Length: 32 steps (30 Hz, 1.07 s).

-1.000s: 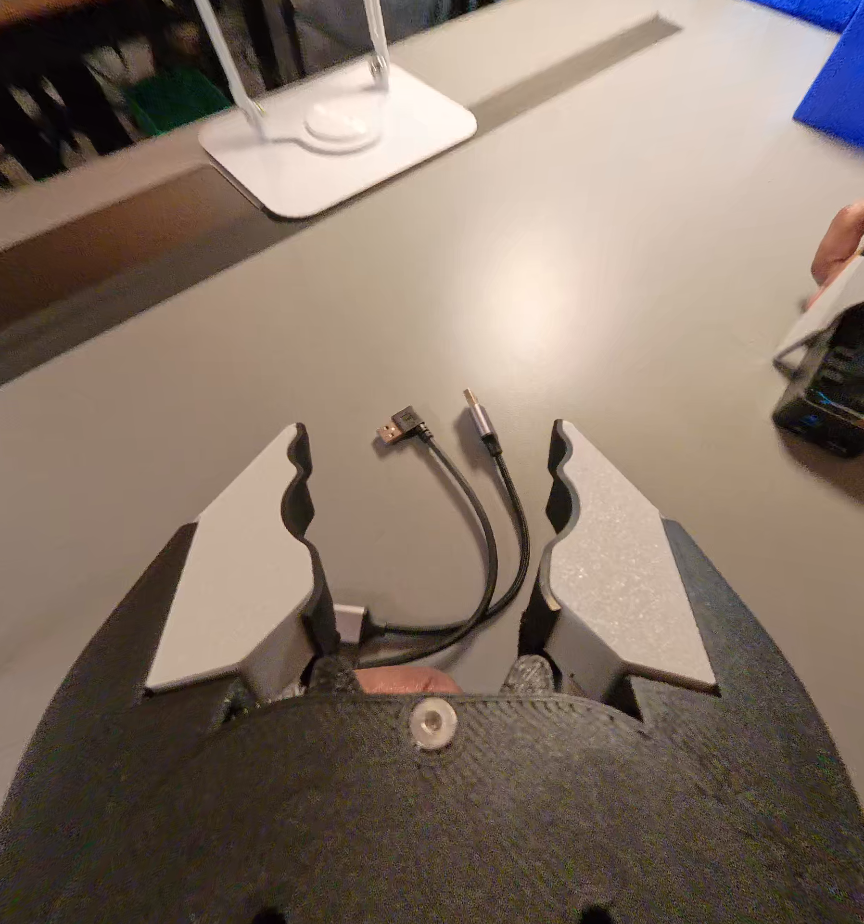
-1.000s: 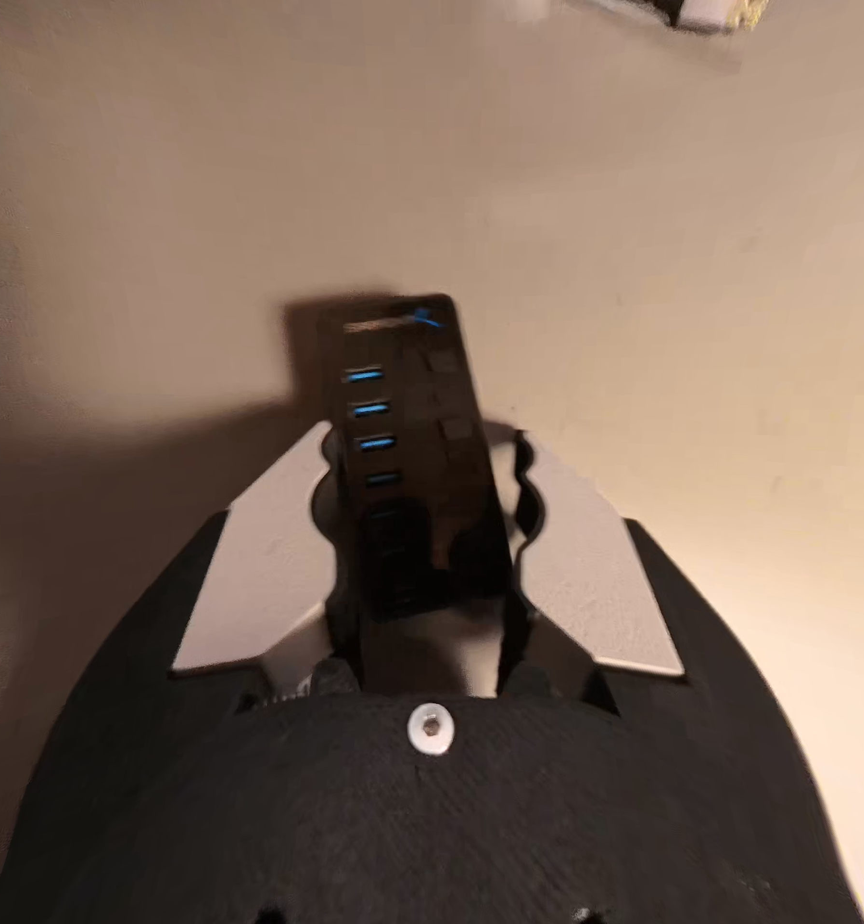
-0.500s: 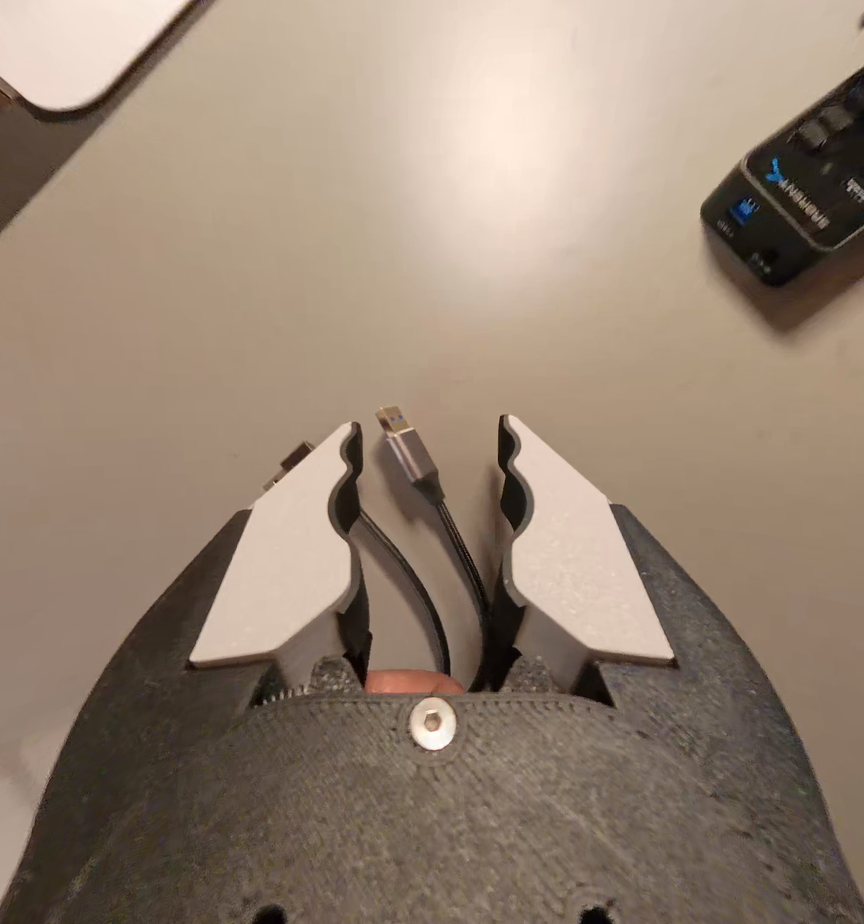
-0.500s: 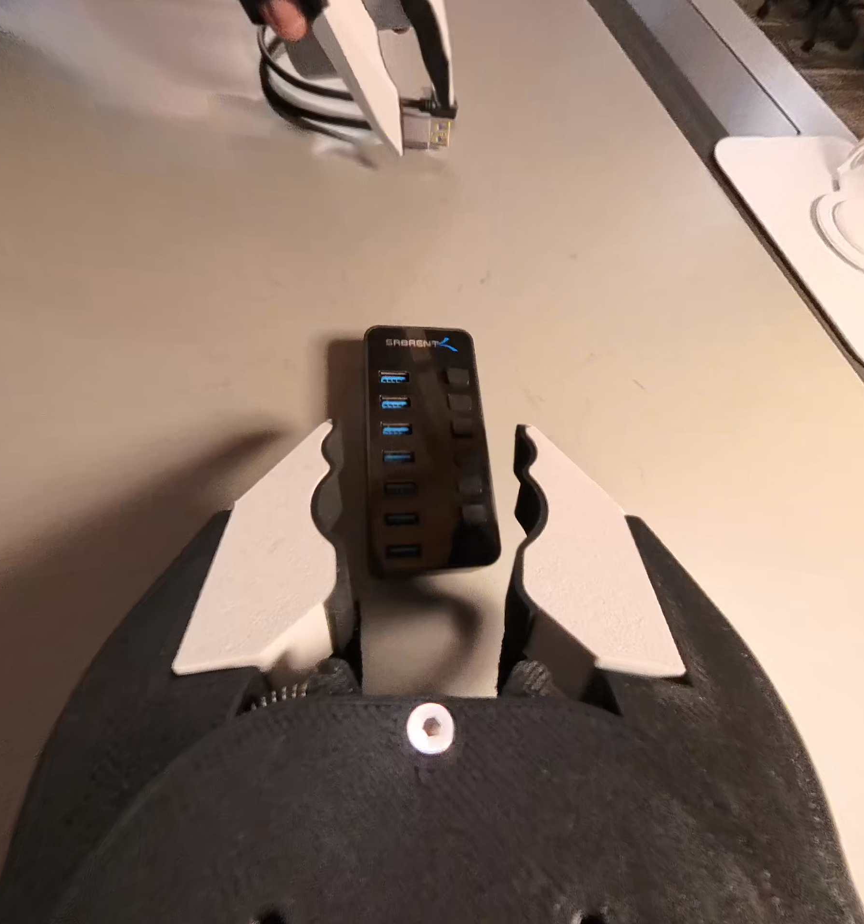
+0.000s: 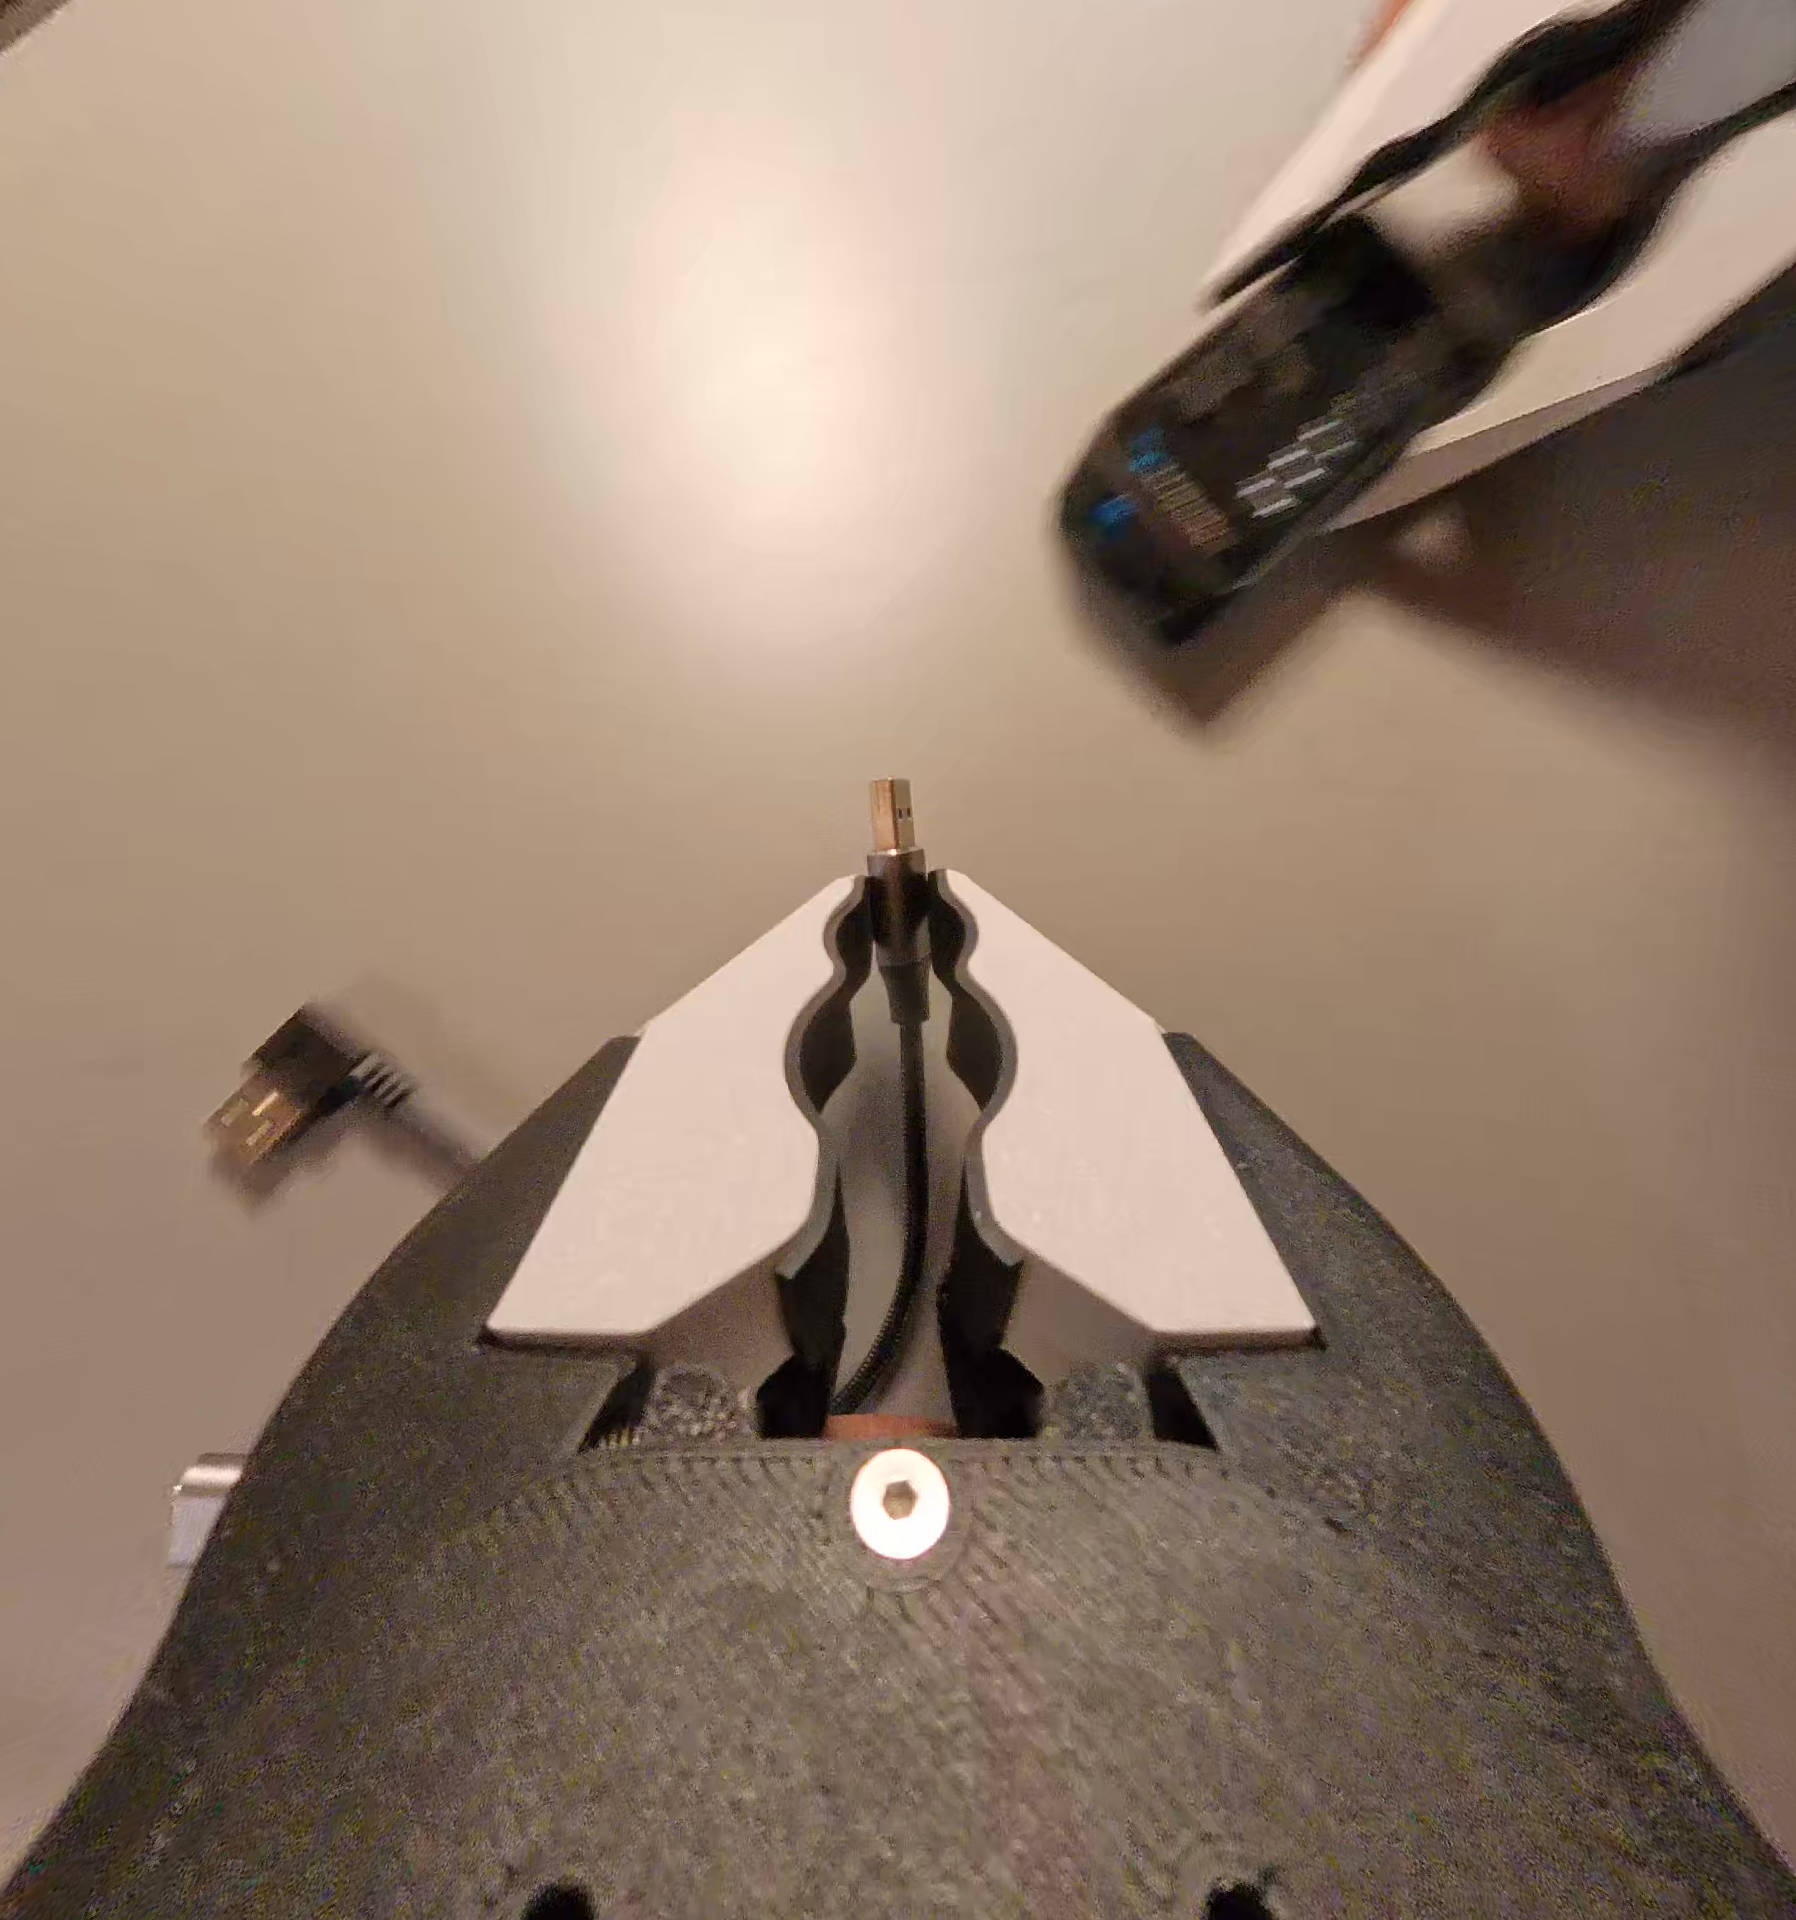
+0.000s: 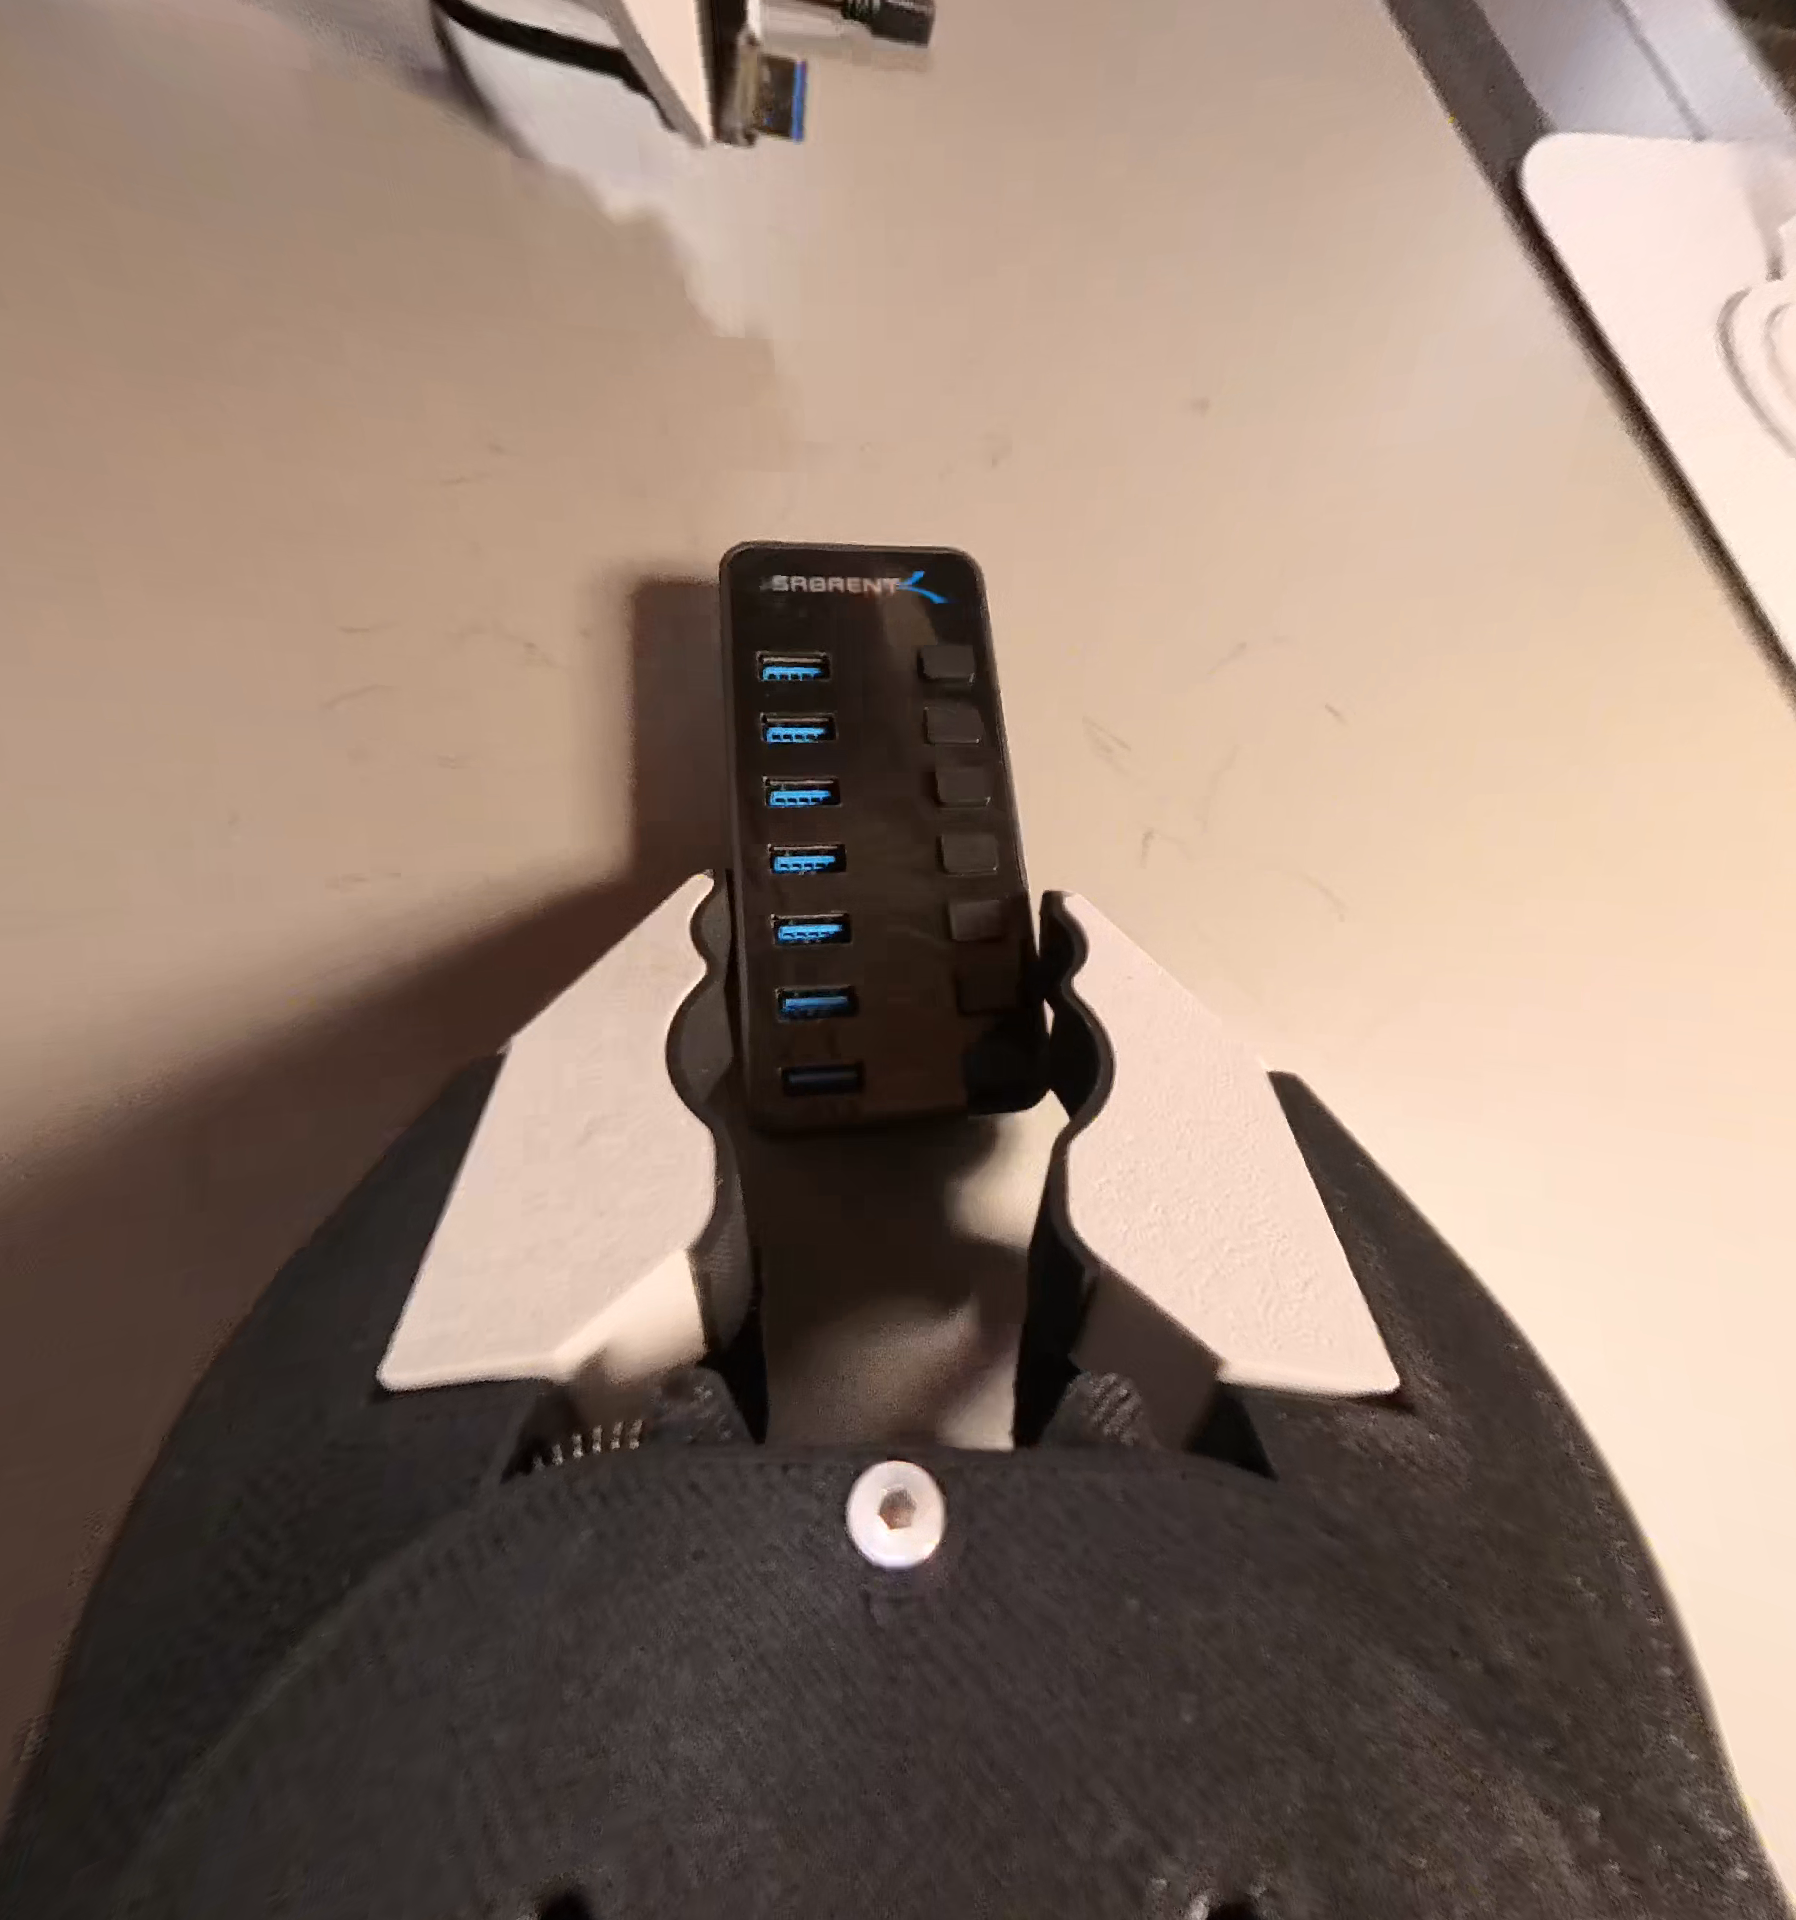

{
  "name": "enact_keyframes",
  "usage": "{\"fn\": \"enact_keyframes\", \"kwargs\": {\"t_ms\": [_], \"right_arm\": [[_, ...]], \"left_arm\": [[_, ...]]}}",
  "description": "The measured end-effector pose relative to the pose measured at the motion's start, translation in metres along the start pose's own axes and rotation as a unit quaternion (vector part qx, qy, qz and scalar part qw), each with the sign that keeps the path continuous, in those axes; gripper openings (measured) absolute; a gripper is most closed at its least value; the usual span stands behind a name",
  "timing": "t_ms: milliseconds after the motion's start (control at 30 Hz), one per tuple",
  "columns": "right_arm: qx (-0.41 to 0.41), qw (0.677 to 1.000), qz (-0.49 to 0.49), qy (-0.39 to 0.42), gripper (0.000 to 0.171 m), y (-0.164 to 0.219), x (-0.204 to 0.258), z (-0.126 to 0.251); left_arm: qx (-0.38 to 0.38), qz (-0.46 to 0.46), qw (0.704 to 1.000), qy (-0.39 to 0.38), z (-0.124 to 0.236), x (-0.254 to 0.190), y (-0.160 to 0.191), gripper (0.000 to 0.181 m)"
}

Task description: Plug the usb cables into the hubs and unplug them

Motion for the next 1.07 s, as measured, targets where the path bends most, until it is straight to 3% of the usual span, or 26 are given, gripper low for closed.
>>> {"fn": "enact_keyframes", "kwargs": {"t_ms": [33,200,400,533,667,1067], "right_arm": [[0.000,1.000,0.017,0.018,0.059,-0.002,0.002,-0.001],[0.017,0.981,0.140,0.136,0.059,-0.013,0.012,-0.007],[0.009,0.941,0.255,0.222,0.059,-0.016,0.024,-0.013],[-0.005,0.920,0.300,0.253,0.059,-0.020,0.031,-0.012],[-0.017,0.919,0.299,0.257,0.059,-0.021,0.032,-0.011],[-0.046,0.915,0.314,0.250,0.058,-0.025,0.038,-0.014]], "left_arm": [[-0.027,-0.009,0.999,0.038,0.001,-0.008,-0.004,0.012],[-0.130,0.025,0.967,0.220,-0.008,-0.034,-0.019,0.010],[-0.187,0.053,0.931,0.309,-0.020,-0.042,-0.021,0.010],[-0.230,-0.005,0.924,0.306,-0.011,-0.047,-0.024,0.010],[-0.224,-0.020,0.929,0.294,-0.008,-0.050,-0.025,0.010],[-0.074,0.035,0.979,0.186,-0.045,-0.056,-0.019,0.010]]}}
Point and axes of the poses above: each gripper's, where its closed fingertips meet, z back along the fingers, y out of its underside, x = y × z across the jaws, the point moved 10 cm from there along z, back along the fingers, and after that the axes turned 4 degrees about -y, right-handed, at the moved point
